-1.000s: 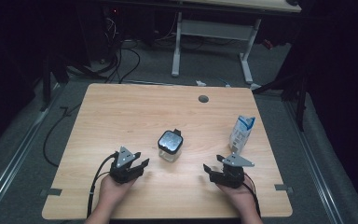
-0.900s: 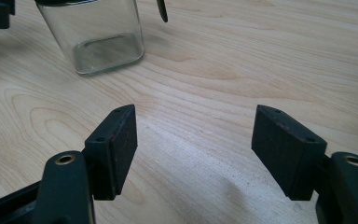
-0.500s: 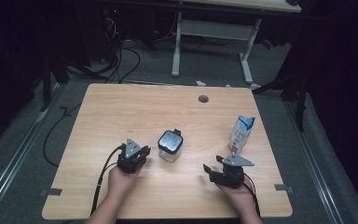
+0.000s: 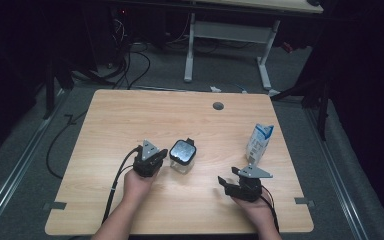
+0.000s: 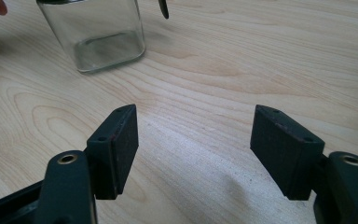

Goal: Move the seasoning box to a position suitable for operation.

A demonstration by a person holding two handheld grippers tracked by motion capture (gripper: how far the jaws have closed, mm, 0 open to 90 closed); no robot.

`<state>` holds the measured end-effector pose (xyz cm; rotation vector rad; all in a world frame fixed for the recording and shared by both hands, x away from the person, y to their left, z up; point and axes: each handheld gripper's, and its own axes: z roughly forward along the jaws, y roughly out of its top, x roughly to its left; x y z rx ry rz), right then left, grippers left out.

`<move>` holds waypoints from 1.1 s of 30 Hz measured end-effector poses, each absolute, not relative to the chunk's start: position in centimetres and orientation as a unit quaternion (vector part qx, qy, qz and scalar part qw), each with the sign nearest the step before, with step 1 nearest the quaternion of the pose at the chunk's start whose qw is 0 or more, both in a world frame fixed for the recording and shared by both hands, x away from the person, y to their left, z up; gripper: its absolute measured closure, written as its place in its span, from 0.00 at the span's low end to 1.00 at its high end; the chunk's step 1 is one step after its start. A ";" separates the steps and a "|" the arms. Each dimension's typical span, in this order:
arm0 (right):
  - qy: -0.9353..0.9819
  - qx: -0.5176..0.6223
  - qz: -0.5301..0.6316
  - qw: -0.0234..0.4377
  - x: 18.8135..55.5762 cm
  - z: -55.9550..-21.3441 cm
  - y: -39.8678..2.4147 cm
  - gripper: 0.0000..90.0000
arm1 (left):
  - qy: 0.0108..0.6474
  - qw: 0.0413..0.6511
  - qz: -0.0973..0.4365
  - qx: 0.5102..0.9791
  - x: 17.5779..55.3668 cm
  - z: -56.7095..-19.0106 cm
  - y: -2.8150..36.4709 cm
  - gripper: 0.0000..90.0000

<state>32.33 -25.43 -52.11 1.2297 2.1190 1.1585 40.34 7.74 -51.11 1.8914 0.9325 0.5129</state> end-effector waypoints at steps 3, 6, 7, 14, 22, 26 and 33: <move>0.764 0.443 0.417 0.213 32.4 -52.1 -25.5 0.37 | 0.379 0.473 0.209 0.767 40.5 -51.0 7.6 1.00; 0.765 0.443 0.417 0.213 32.3 -52.2 -25.5 0.37 | 0.378 0.473 0.205 0.769 40.5 -51.1 7.7 1.00; 0.764 0.444 0.416 0.213 32.3 -52.2 -25.4 0.37 | 0.377 0.473 0.205 0.769 40.5 -51.1 7.7 1.00; 0.767 0.442 0.415 0.211 32.4 -52.2 -25.4 0.37 | 0.372 0.485 0.202 0.765 40.3 -51.0 7.6 1.00; 0.768 0.443 0.411 0.212 32.4 -52.3 -25.4 0.37 | 0.371 0.489 0.200 0.764 40.1 -50.9 7.6 1.00; 0.768 0.442 0.411 0.214 32.4 -52.3 -25.4 0.37 | 0.368 0.492 0.201 0.763 39.8 -50.8 7.6 1.00; 0.768 0.442 0.410 0.217 32.4 -52.4 -25.4 0.38 | 0.368 0.496 0.198 0.762 39.5 -51.1 7.6 1.00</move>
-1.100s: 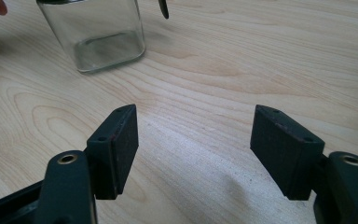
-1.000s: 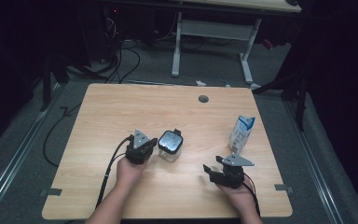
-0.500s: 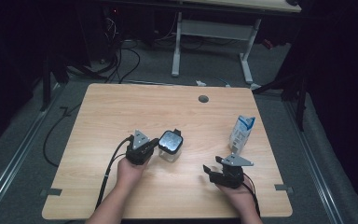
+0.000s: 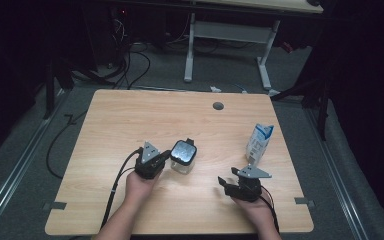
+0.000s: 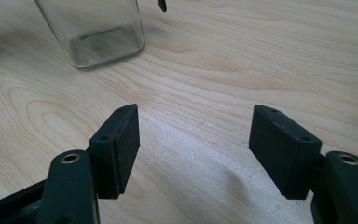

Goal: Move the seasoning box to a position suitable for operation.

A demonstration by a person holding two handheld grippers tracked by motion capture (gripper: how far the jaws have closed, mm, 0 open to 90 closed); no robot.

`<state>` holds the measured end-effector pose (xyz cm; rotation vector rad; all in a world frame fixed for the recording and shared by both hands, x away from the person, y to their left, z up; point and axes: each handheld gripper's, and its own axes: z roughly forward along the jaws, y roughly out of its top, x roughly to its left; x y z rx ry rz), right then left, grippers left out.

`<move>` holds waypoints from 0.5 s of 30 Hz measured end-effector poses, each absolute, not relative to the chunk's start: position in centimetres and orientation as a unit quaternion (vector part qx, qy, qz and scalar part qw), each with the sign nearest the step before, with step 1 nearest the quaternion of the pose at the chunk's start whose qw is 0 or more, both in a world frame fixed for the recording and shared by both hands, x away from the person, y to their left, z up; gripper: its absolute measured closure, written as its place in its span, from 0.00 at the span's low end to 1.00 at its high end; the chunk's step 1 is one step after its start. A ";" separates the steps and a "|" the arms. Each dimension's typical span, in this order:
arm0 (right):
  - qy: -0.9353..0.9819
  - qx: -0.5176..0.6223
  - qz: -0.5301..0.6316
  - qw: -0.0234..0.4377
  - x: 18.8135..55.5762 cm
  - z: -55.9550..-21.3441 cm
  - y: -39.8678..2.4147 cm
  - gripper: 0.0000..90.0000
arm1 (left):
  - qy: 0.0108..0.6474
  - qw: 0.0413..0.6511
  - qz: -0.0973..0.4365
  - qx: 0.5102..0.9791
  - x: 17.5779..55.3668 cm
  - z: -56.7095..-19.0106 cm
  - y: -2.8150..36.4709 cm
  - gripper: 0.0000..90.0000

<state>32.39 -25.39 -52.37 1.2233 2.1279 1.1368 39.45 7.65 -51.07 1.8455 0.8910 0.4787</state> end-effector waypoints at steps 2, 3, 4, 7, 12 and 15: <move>0.768 0.442 0.410 0.216 32.4 -52.4 -25.4 0.38 | 0.368 0.498 0.195 0.761 39.3 -51.2 7.6 1.00; 0.767 0.444 0.410 0.215 32.4 -52.4 -25.4 0.38 | 0.366 0.500 0.194 0.760 39.1 -51.2 7.6 1.00; 0.767 0.444 0.410 0.215 32.4 -52.4 -25.4 0.38 | 0.366 0.500 0.194 0.760 39.1 -51.2 7.6 1.00; 0.766 0.447 0.408 0.216 32.4 -52.4 -25.4 0.39 | 0.361 0.504 0.191 0.761 38.4 -51.2 7.3 1.00; 0.766 0.447 0.408 0.217 32.4 -52.5 -25.4 0.40 | 0.352 0.507 0.192 0.763 37.3 -51.1 6.9 1.00; 0.766 0.447 0.407 0.218 32.4 -52.5 -25.4 0.40 | 0.347 0.512 0.189 0.763 36.7 -50.9 6.7 1.00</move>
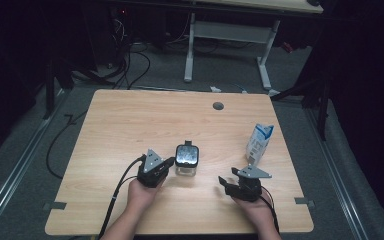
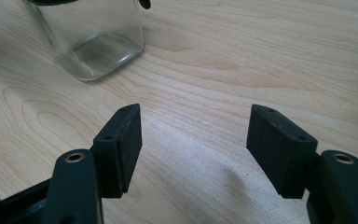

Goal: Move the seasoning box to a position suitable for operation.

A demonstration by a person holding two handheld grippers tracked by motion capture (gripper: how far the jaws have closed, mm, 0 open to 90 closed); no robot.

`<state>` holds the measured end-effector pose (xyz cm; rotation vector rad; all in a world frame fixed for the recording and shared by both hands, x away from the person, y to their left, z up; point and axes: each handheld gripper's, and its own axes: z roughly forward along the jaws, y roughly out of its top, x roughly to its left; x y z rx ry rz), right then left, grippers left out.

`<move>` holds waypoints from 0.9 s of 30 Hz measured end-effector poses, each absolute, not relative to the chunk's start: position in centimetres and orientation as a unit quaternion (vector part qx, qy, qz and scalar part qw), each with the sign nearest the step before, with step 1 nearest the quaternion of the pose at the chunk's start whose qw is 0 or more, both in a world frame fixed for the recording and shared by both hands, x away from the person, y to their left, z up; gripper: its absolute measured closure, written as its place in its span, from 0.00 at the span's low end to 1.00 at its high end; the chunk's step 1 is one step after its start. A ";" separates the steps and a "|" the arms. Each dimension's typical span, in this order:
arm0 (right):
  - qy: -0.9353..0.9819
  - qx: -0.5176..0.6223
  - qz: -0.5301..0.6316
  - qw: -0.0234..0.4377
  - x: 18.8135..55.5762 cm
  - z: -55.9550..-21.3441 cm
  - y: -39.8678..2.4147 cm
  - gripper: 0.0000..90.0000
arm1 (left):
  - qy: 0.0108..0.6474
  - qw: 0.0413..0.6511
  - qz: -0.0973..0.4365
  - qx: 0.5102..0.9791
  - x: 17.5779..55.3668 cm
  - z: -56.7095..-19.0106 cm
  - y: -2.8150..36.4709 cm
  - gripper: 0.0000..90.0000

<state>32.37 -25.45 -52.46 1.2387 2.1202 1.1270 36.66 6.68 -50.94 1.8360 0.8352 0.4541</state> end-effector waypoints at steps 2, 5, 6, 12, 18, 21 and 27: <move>0.766 0.447 0.407 0.219 32.4 -52.5 -25.5 0.40 | 0.344 0.514 0.186 0.763 36.3 -50.8 6.5 1.00; 0.765 0.448 0.407 0.219 32.4 -52.5 -25.5 0.40 | 0.338 0.518 0.182 0.764 35.7 -50.7 6.2 1.00; 0.766 0.448 0.406 0.220 32.4 -52.5 -25.5 0.40 | 0.338 0.518 0.182 0.764 35.7 -50.7 6.2 1.00; 0.765 0.447 0.407 0.221 32.4 -52.5 -25.5 0.40 | 0.322 0.524 0.174 0.769 34.5 -50.6 5.1 1.00; 0.765 0.447 0.408 0.221 32.4 -52.5 -25.5 0.40 | 0.315 0.525 0.169 0.772 34.1 -50.6 4.5 1.00; 0.764 0.449 0.408 0.219 32.4 -52.5 -25.5 0.40 | 0.309 0.525 0.166 0.775 33.8 -50.6 4.1 1.00; 0.764 0.450 0.408 0.221 32.4 -52.5 -25.6 0.41 | 0.300 0.529 0.158 0.778 33.5 -50.6 3.2 1.00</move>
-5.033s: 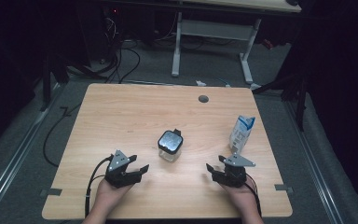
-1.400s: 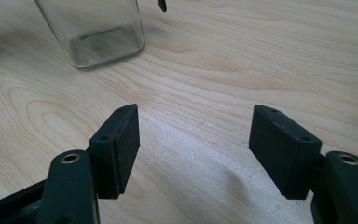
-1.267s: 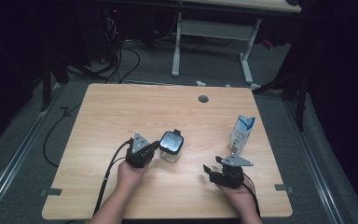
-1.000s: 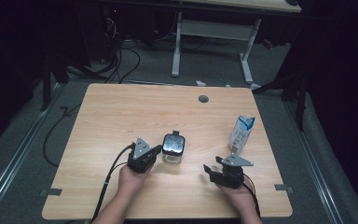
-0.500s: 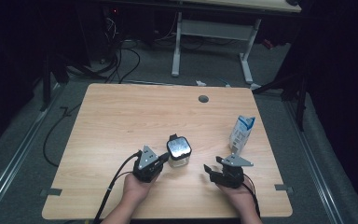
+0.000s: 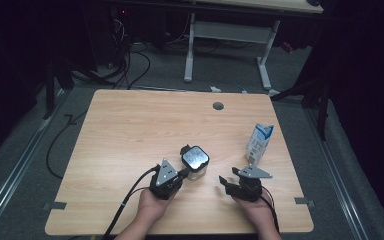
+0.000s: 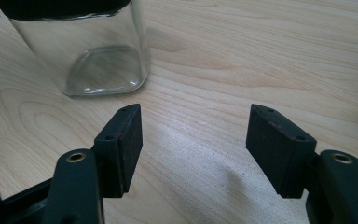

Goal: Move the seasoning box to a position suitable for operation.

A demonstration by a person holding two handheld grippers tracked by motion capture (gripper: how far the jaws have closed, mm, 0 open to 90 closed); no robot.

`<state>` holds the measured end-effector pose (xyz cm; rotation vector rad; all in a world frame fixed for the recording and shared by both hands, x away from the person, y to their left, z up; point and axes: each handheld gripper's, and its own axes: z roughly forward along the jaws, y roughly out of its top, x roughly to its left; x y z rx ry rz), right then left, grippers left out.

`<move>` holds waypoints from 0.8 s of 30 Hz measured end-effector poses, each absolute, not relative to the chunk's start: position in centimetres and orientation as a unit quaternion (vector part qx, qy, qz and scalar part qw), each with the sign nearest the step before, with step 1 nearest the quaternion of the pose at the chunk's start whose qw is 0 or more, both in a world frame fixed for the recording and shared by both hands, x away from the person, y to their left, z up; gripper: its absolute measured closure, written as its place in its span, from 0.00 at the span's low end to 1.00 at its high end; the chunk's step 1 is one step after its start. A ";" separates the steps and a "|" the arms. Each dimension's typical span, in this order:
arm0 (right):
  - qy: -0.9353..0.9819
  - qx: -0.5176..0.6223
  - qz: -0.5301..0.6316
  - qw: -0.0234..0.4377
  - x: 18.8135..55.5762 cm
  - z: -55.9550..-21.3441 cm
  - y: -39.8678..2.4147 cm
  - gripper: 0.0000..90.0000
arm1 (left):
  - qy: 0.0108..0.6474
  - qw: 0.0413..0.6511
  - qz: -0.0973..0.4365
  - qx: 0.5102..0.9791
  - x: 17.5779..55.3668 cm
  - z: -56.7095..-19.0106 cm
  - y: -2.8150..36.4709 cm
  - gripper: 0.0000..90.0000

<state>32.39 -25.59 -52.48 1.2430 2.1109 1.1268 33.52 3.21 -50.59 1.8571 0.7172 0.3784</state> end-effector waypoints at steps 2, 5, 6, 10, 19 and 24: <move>0.763 0.450 0.408 0.221 32.4 -52.5 -25.6 0.41 | 0.297 0.529 0.157 0.779 33.5 -50.6 2.9 1.00; 0.763 0.449 0.408 0.222 32.4 -52.5 -25.6 0.41 | 0.296 0.529 0.156 0.780 33.4 -50.6 2.7 1.00; 0.763 0.450 0.408 0.222 32.4 -52.5 -25.6 0.41 | 0.296 0.529 0.156 0.780 33.4 -50.6 2.7 1.00; 0.762 0.450 0.410 0.221 32.4 -52.5 -25.7 0.41 | 0.294 0.527 0.159 0.781 33.3 -50.4 3.0 1.00; 0.757 0.449 0.417 0.226 32.3 -52.1 -25.9 0.40 | 0.305 0.506 0.172 0.788 33.4 -50.1 5.2 0.89; 0.762 0.445 0.412 0.228 32.3 -52.0 -25.7 0.40 | 0.320 0.476 0.173 0.800 33.5 -50.5 7.2 0.75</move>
